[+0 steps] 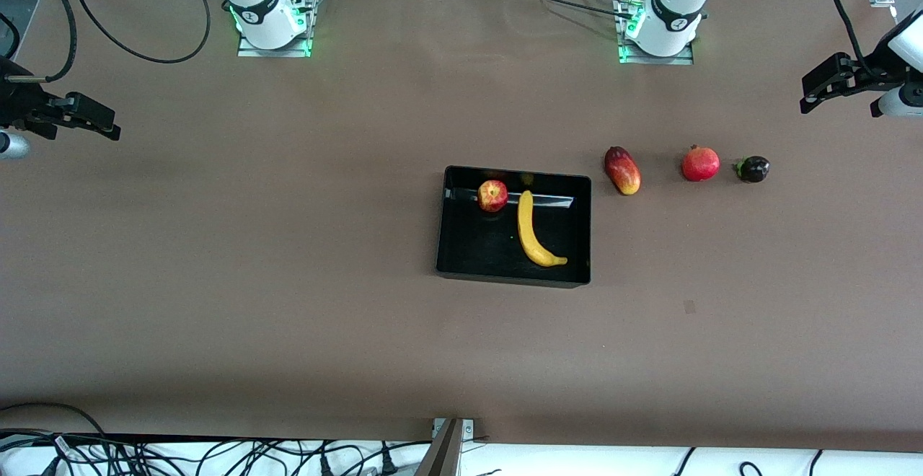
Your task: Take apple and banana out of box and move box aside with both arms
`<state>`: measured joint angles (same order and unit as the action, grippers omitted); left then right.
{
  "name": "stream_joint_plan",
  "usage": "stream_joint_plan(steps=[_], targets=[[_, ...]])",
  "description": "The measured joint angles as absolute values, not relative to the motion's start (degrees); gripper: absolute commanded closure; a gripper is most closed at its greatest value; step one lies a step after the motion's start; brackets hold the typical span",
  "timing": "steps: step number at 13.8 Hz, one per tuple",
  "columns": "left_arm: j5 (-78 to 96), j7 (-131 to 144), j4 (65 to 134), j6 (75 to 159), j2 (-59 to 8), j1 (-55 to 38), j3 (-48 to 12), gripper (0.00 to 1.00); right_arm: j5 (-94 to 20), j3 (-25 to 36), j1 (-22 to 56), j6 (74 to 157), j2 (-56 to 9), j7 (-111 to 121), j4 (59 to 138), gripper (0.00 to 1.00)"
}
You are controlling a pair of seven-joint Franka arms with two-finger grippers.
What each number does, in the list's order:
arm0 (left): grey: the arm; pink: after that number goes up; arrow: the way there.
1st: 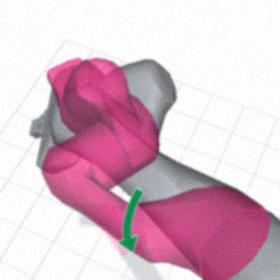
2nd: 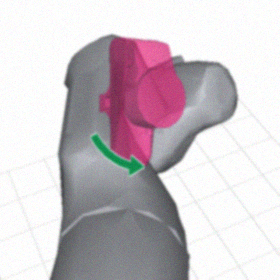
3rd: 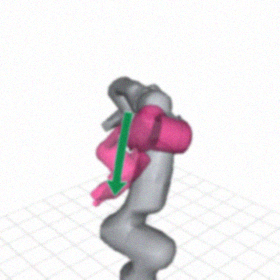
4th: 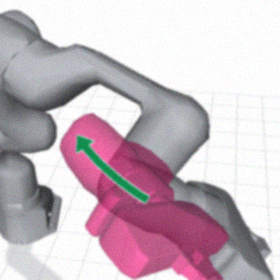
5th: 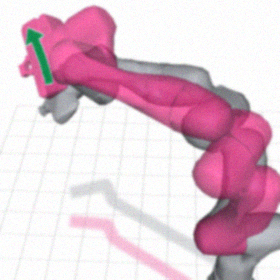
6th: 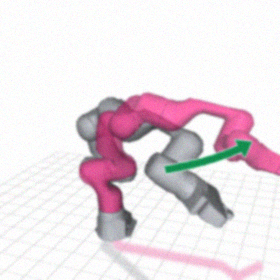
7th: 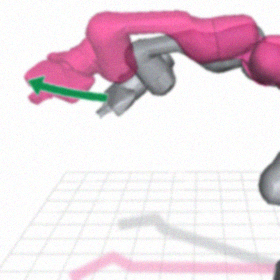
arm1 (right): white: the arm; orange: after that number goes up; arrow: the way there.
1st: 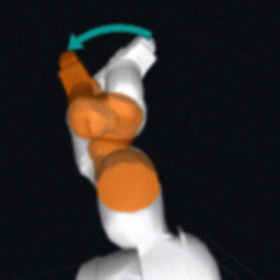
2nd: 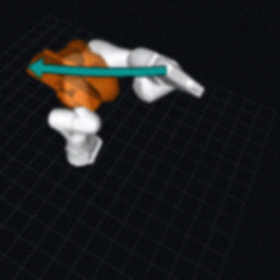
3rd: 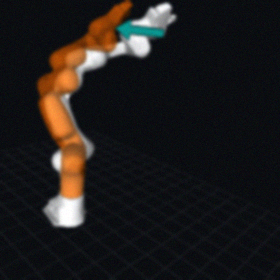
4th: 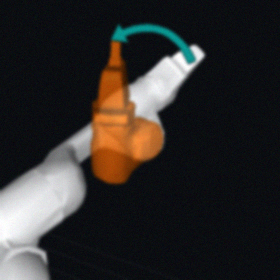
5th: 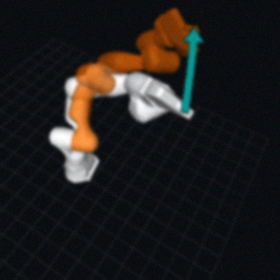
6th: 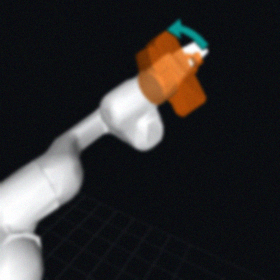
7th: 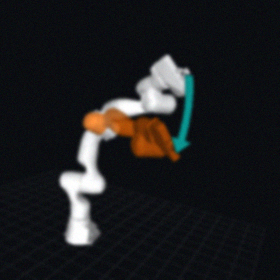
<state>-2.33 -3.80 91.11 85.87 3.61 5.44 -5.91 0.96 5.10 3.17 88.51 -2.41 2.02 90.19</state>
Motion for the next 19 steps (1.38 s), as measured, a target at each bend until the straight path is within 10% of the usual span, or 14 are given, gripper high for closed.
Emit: stream_joint_plan(steps=[12,19], targets=[[0.35,3.81,92.31,88.63,1.53,3.04,-6.04,0.0,0.96,5.1,3.17,88.51,-2.41,2.02,90.18,0.0],[1.13,37.01,93.4,104.99,-15.78,-13.37,-6.71,0.0,0.96,5.1,3.17,88.5,-2.43,2.02,90.16,0.0]])
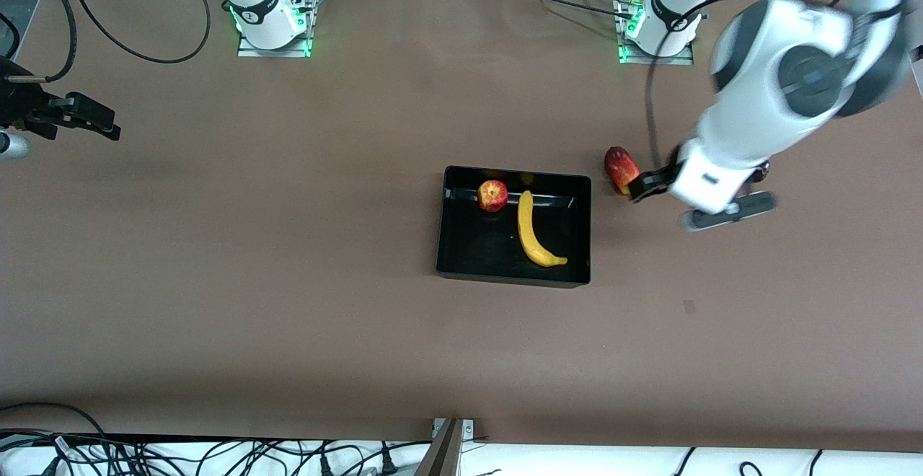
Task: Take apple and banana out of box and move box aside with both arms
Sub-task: 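Reach the left gripper into the black tray and grasp the red apple, then lift the red apple out of the tray with the left gripper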
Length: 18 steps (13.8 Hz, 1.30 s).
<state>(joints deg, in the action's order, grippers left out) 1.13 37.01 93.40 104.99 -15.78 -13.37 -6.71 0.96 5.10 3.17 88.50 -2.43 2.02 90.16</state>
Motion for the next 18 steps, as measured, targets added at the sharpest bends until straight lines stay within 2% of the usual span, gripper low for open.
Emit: stream_joint_plan(steps=[11,18], targets=[[1.46,48.13,93.02,117.81,-33.24,-28.6,-7.87,0.0,0.96,5.1,3.17,88.5,-2.43,2.02,90.16,0.0],[2.44,48.2,92.81,124.23,-38.07,-30.57,-10.65,0.0,0.96,5.1,3.17,88.5,-2.43,2.02,90.16,0.0]])
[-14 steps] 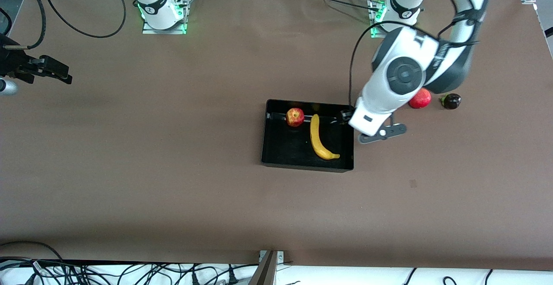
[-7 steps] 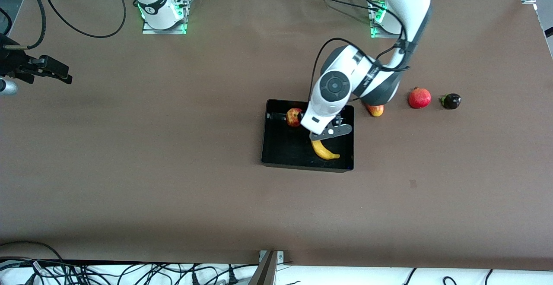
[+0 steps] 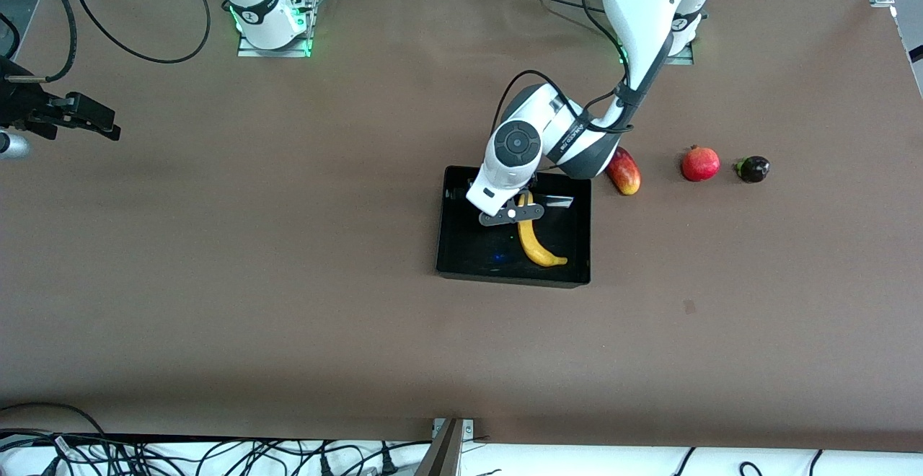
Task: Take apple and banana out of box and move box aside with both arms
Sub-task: 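Lift the red apple out of the tray with the left gripper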
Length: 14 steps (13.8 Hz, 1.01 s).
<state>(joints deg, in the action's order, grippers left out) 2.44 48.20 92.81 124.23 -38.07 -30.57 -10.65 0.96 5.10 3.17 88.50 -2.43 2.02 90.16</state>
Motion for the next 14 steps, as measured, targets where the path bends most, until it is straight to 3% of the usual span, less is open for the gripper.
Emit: stream_joint_plan(steps=[9,12,13,14], targets=[[2.44,49.56,92.77,128.13,-41.01,-30.57,-11.48,0.0,0.96,5.1,3.18,88.5,-2.43,2.02,90.16,0.0],[2.44,49.89,92.77,128.35,-42.06,-30.57,-11.48,0.38,0.96,5.1,3.18,88.5,-2.43,2.02,90.16,0.0],[2.44,49.93,92.77,128.37,-42.31,-30.57,-11.48,0.57,0.96,5.1,3.18,88.49,-2.43,2.02,90.16,0.0],[2.44,50.06,92.75,128.47,-42.42,-30.56,-11.48,0.82,0.96,5.1,3.19,88.49,-2.43,2.02,90.16,0.0]])
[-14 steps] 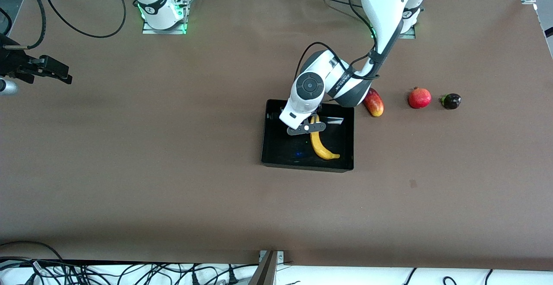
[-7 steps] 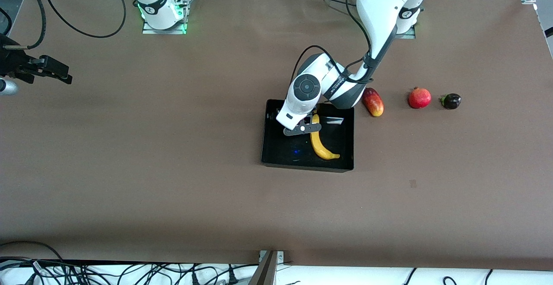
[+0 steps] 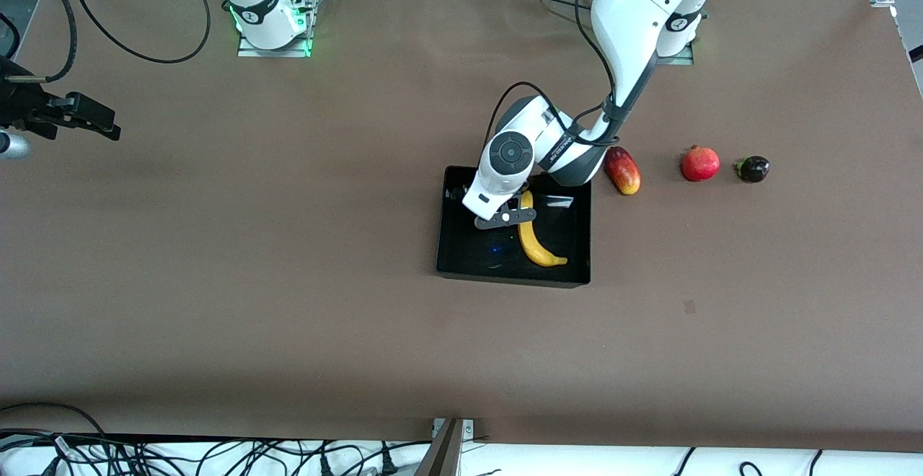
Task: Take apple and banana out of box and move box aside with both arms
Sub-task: 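Lift the red apple out of the tray with the left gripper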
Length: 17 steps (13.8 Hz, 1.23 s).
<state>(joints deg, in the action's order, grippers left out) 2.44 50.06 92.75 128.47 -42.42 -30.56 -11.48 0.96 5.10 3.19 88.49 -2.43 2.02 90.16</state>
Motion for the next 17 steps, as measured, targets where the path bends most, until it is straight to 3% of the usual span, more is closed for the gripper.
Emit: stream_joint_plan(steps=[1,2,8,12,17], targets=[[2.44,50.43,92.66,128.55,-42.4,-30.55,-11.48,0.98,0.95,5.09,3.21,88.49,-2.43,2.02,90.16,0.0],[2.44,50.87,92.66,128.69,-42.43,-30.55,-11.48,1.0,0.95,5.09,3.23,88.49,-2.43,2.02,90.16,0.0],[2.45,51.44,91.3,126.2,-41.57,-29.17,-12.1,1.0,0.95,5.09,3.26,88.49,-2.43,2.02,90.16,0.0],[2.44,49.64,89.87,116.04,-36.05,-21.72,-14.0,1.0,0.95,5.09,3.29,88.49,-2.44,2.02,90.16,0.0],[1.21,33.01,84.88,98.07,-32.23,-5.97,-17.71,1.0,0.95,5.08,3.31,88.49,-2.44,2.03,90.16,0.0]])
